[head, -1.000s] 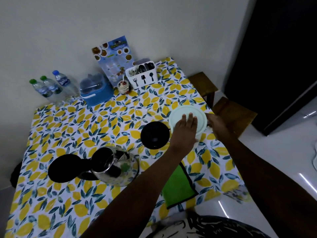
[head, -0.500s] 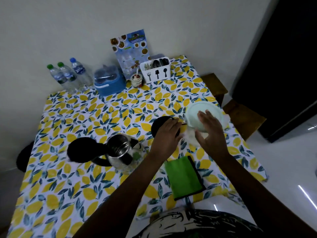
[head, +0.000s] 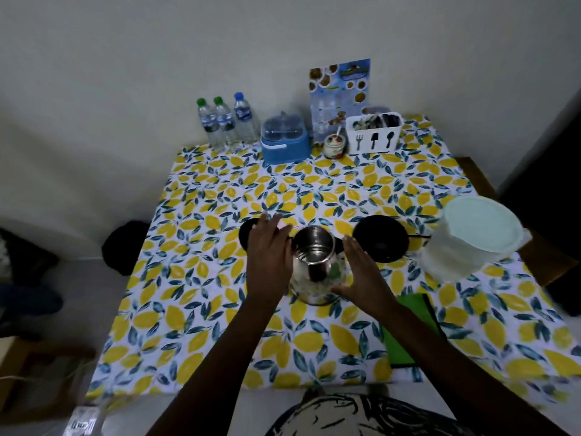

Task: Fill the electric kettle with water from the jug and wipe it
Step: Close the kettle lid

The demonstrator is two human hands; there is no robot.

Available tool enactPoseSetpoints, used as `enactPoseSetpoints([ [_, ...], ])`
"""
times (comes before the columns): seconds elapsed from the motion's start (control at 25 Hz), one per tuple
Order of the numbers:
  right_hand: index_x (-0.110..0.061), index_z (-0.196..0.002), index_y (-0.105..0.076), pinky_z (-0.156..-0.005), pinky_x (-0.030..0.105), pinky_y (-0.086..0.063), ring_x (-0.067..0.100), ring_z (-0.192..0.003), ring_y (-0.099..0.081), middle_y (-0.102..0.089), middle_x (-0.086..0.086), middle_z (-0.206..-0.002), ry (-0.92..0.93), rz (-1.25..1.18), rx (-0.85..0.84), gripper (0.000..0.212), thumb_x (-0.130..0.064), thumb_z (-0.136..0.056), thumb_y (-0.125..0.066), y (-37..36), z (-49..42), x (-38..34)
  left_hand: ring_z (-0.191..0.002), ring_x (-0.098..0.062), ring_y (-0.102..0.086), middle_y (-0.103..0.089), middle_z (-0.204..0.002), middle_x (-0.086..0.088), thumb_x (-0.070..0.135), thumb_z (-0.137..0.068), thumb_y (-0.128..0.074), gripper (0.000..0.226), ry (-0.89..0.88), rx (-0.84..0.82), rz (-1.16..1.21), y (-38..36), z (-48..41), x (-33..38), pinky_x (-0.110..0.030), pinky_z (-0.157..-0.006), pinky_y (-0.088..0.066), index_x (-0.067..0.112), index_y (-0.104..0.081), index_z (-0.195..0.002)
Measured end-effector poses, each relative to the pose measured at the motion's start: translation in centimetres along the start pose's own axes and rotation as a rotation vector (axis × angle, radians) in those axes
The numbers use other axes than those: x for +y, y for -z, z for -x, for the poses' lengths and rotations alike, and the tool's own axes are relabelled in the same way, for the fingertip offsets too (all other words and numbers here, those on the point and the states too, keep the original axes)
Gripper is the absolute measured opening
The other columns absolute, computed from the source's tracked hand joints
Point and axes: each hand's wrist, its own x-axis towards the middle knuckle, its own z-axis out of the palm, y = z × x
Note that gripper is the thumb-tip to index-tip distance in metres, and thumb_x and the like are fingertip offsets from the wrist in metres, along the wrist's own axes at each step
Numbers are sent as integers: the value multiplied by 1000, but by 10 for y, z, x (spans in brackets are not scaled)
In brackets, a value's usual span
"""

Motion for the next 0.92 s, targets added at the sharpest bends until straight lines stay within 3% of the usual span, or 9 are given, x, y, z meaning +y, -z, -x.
enactPoseSetpoints([
  [0.12,-14,-153,-5,-114,39,-29,21,-148,-12,-5,6,-163,-120,-66,59,112,-36,-73,-80,-9,-7,-13,-146,-26,-22,-30,-154,-13,26,-97,-52,51,304,33,210,18,7,-16,-38,-119,-25,10,-36,-142],
  [0.2,-14,-153,-8,-112,35,-29,22,-147,-17,-12,8,-162,-181,-97,99,108,-32,-75,-80,-11,-7,-17,-145,-21,-23,-28,-156,-10,31,-98,-50,59,430,-5,426,22,10,-18,-37,-118,-28,11,-26,-148],
  [0.36,-15,-152,-14,-113,37,-30,18,-144,-25,-21,5,-159,-157,-224,136,101,-32,-76,-78,-12,2,-14,-137,-3,-29,-37,-153,-3,28,-96,-55,58,200,-57,492,26,-5,-13,-13,-111,-26,16,-31,-147],
  [0.44,-14,-152,-16,-114,37,-30,16,-143,-26,-21,1,-158,-137,-279,137,97,-29,-78,-77,-12,3,-10,-141,-10,-30,-37,-154,-4,29,-94,-58,61,48,-177,440,14,-17,0,-21,-114,-27,15,-32,-147],
  [0.56,-11,-152,-13,-116,36,-28,13,-144,-21,-17,0,-158,-148,-346,118,98,-16,-78,-77,-10,5,-7,-142,-25,-32,-41,-151,-9,46,-91,-54,66,-163,-433,280,-16,-26,17,-44,-117,-30,13,-37,-144],
  [0.6,-12,-153,-11,-116,33,-27,10,-144,-20,-16,-3,-158,-149,-332,97,100,-20,-78,-77,-8,6,-4,-143,-27,-30,-42,-151,-8,51,-90,-51,66,-219,-497,203,-26,-27,17,-49,-116,-30,12,-40,-143],
  [0.72,-22,-153,-8,-111,26,-27,4,-140,-23,-20,-10,-156,-140,-253,21,101,-39,-80,-74,-6,12,12,-145,-26,-25,-43,-150,-5,52,-92,-48,63,-267,-534,103,-43,-26,10,-48,-118,-25,12,-44,-141],
  [0.92,-30,-150,-12,-113,31,-28,11,-143,-22,-20,-6,-157,-103,-204,-16,94,-35,-80,-75,-9,20,25,-146,-26,-22,-43,-150,-3,46,-94,-50,57,-292,-516,29,-49,-24,11,-48,-119,-23,14,-43,-141],
])
